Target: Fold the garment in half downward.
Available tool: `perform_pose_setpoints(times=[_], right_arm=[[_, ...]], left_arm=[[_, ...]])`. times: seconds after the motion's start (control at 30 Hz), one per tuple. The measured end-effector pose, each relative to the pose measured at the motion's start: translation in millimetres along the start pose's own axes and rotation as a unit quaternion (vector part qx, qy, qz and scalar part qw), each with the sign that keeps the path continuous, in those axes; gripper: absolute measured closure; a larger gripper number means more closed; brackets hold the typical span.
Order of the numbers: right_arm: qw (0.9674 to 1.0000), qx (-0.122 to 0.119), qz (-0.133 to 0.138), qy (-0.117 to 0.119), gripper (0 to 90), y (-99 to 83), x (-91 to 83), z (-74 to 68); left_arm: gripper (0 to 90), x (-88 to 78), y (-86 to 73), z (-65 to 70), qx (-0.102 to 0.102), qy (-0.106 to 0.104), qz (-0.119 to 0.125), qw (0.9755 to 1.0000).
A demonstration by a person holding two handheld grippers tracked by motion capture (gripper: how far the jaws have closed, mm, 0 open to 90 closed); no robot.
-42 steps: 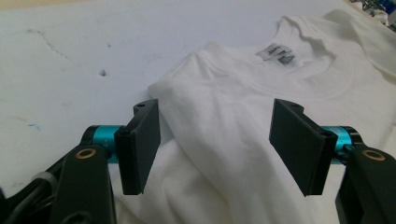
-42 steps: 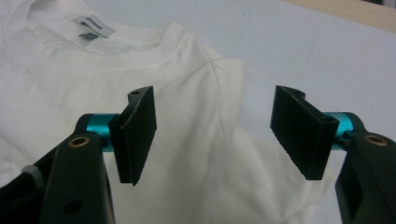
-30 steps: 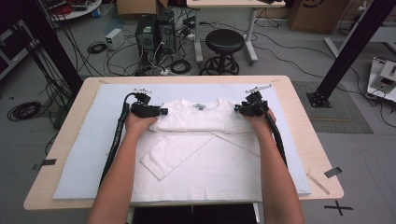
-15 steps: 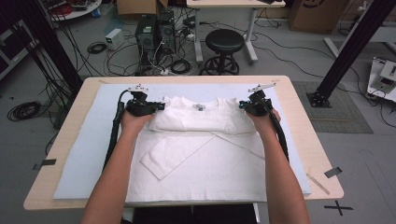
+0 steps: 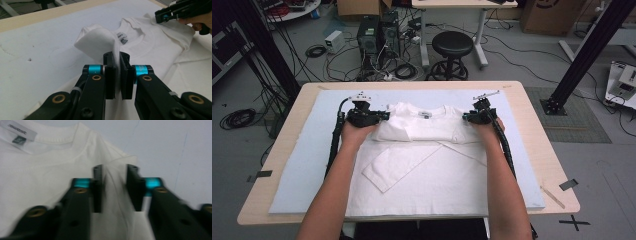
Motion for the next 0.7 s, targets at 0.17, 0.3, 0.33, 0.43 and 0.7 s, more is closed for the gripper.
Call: perform_pose_setpoints(times=[0.17,0.3,0.33,0.43,0.7], right_arm=[[0.9997,-0.008,0.023,-0.005,87.4,2.5,-10.9,-3.7],[0.9993,-0.014,0.035,-0.003,87.4,3.8,-19.4,-5.7],[0.9981,-0.020,0.058,0.000,87.4,3.7,-35.2,-9.2],[0.9966,-0.029,0.077,0.006,87.4,1.0,-50.3,-12.6],[0.9913,-0.048,0.118,0.034,87.4,-16.9,-85.6,-24.7]], left_arm=[[84.4,-4.9,-0.9,-1.1,0.001,0.001,0.003,1.0000],[84.4,-9.9,-0.2,2.4,0.005,0.001,0.011,0.9999],[84.3,-11.5,-0.2,4.1,0.006,-0.001,0.014,0.9999],[84.4,-18.8,-0.9,9.2,0.012,-0.003,0.022,0.9997],[84.4,-36.8,-8.6,18.8,0.025,-0.019,0.030,0.9991]])
Point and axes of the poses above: each handheld gripper's, and its own axes: x roughly forward along the jaws, y roughly out of its top, z roughly to its right, the point moved 2 cm from there along x, roughly forward along the jaws, and after that the axes turned 2 degrees about -z, right-handed, at the moved point
